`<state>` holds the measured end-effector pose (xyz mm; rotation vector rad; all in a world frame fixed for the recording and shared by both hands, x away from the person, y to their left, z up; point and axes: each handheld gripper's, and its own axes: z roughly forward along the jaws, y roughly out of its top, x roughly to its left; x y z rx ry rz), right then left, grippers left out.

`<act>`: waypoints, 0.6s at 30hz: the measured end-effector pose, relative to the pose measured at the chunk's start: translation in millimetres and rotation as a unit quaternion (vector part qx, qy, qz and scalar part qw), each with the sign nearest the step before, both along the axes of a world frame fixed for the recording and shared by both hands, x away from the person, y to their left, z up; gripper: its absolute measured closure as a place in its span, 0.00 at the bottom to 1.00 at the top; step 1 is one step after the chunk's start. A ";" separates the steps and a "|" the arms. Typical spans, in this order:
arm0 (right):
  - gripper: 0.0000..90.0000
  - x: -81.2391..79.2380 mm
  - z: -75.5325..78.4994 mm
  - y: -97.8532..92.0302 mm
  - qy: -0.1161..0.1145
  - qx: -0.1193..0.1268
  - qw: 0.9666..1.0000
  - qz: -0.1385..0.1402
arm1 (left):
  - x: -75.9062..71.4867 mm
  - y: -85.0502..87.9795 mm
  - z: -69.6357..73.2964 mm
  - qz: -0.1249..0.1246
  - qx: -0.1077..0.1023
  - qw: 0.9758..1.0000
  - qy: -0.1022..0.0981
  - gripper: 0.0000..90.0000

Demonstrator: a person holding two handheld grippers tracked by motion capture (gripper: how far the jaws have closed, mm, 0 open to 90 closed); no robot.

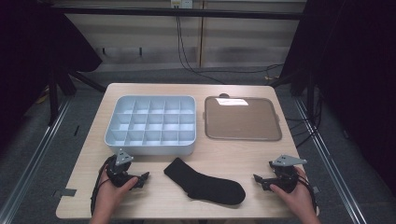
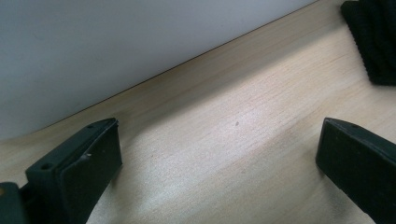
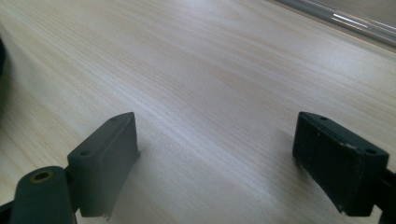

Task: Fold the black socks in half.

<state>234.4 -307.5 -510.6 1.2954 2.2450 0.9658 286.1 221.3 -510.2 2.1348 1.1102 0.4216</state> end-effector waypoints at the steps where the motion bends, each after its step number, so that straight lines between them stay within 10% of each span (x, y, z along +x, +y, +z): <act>1: 0.15 -0.5 0.0 0.2 -0.001 0.000 1.000 0.000 | 0.0 0.0 0.0 0.000 0.000 1.000 0.000 0.00; 12: 0.37 -10.5 9.3 12.0 0.009 0.019 0.998 0.053 | -0.4 -1.5 2.0 0.006 0.006 1.000 0.005 0.01; 18: 0.52 -20.0 11.3 12.8 0.027 0.019 0.997 0.072 | -3.0 -15.3 13.9 -0.014 -0.007 1.000 0.020 0.22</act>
